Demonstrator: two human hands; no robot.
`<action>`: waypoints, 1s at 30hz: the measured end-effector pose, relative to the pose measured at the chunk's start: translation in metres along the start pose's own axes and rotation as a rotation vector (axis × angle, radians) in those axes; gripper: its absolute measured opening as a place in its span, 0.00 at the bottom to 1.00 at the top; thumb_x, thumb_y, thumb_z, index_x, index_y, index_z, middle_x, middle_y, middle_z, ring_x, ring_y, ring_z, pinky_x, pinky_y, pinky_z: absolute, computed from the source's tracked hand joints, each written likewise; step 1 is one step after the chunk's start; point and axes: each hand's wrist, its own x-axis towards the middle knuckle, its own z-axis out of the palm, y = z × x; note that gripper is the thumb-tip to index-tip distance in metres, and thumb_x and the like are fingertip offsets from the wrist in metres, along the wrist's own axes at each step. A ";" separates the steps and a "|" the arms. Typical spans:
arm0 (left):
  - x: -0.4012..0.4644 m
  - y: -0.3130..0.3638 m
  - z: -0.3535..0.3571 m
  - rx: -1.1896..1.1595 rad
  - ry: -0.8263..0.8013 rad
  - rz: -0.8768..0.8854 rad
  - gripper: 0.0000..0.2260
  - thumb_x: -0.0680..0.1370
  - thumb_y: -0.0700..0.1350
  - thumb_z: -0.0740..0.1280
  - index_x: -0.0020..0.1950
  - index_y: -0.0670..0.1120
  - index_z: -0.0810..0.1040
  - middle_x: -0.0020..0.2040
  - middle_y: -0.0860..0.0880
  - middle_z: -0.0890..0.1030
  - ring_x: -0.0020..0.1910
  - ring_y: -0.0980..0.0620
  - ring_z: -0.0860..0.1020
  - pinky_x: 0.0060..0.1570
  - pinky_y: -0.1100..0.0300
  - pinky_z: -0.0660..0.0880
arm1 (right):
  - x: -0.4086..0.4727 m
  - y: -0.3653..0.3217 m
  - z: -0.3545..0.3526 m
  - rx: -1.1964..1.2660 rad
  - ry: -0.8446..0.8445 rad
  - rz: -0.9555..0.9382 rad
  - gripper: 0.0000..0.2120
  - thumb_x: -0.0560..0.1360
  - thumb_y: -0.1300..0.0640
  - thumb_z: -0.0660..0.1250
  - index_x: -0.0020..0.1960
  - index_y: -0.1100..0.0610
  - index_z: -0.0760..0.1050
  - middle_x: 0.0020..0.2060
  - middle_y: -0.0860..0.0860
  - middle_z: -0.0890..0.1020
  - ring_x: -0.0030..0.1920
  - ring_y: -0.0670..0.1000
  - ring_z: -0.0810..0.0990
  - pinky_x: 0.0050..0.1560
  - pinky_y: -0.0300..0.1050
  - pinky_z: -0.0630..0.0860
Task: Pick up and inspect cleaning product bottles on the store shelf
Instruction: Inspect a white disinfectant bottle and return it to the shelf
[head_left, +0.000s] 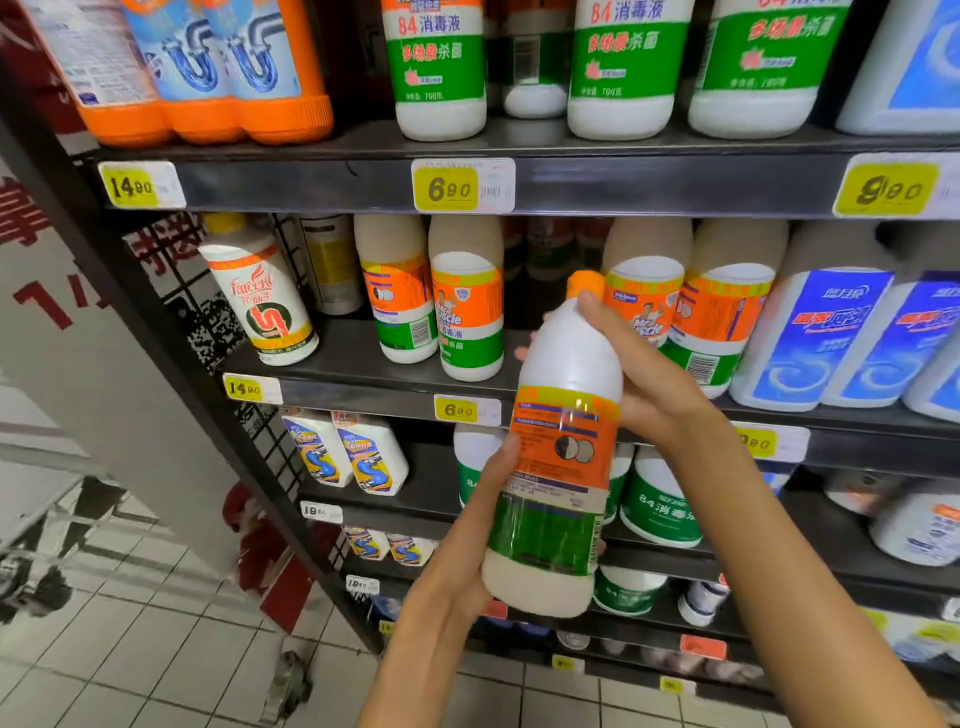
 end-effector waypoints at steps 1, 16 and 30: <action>-0.001 0.001 0.003 -0.080 -0.043 -0.029 0.35 0.65 0.65 0.72 0.64 0.43 0.77 0.54 0.39 0.82 0.49 0.41 0.82 0.50 0.46 0.78 | 0.001 0.006 0.000 0.097 -0.032 0.008 0.19 0.71 0.47 0.67 0.55 0.58 0.79 0.58 0.60 0.80 0.60 0.60 0.78 0.62 0.61 0.73; -0.037 0.050 -0.008 -0.136 -0.042 -0.179 0.47 0.52 0.56 0.82 0.67 0.42 0.73 0.59 0.37 0.79 0.52 0.39 0.80 0.51 0.46 0.79 | 0.015 0.017 0.038 -0.013 0.292 0.075 0.08 0.74 0.49 0.67 0.45 0.54 0.76 0.32 0.58 0.83 0.31 0.54 0.83 0.30 0.47 0.80; -0.054 0.069 -0.029 -0.200 -0.259 -0.287 0.44 0.51 0.51 0.83 0.65 0.42 0.76 0.65 0.38 0.76 0.67 0.36 0.71 0.68 0.41 0.65 | 0.001 0.029 0.075 -0.021 0.359 -0.008 0.08 0.76 0.54 0.64 0.40 0.55 0.72 0.28 0.54 0.78 0.29 0.50 0.79 0.32 0.39 0.78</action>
